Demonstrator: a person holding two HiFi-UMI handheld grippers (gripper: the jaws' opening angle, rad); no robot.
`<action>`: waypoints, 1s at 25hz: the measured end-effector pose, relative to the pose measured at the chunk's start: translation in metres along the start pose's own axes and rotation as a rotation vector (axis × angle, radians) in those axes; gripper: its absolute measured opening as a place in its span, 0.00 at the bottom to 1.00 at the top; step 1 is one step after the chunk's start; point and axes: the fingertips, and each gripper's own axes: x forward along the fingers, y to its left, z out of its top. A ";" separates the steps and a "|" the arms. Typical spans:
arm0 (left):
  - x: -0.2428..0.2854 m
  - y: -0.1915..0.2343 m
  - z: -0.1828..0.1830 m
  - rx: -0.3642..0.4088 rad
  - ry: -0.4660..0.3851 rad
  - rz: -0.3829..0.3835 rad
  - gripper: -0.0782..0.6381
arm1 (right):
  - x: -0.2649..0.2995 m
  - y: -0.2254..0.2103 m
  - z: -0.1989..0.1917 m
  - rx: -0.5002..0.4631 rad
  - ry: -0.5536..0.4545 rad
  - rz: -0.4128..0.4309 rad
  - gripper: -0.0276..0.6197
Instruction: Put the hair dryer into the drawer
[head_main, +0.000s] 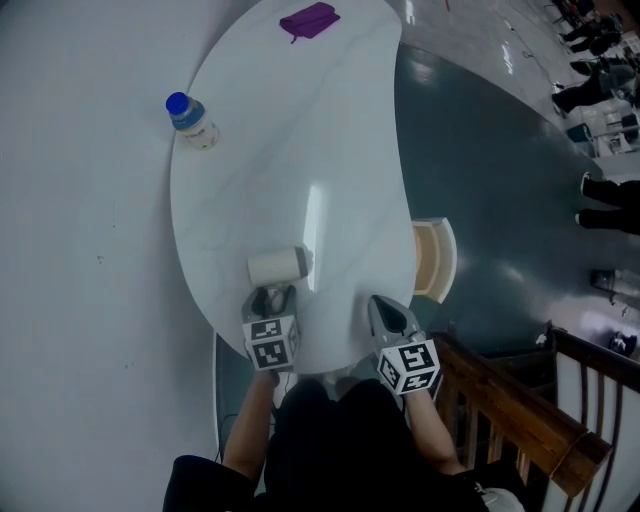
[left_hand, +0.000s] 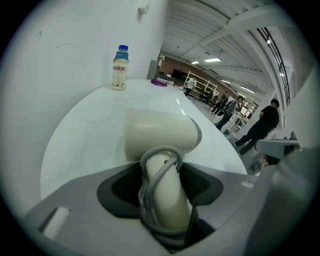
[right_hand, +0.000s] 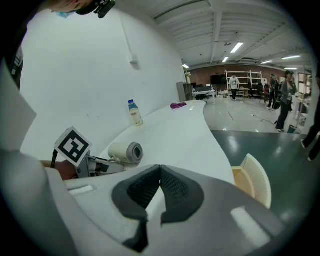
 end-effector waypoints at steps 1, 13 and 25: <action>0.000 0.000 0.000 0.001 0.001 -0.002 0.45 | 0.000 0.001 0.001 -0.002 -0.002 0.000 0.05; -0.015 -0.022 0.011 0.109 -0.025 -0.034 0.45 | -0.023 -0.007 0.008 -0.003 -0.045 -0.019 0.05; -0.065 -0.112 0.030 0.182 -0.110 -0.106 0.45 | -0.085 -0.034 0.040 -0.044 -0.186 -0.045 0.05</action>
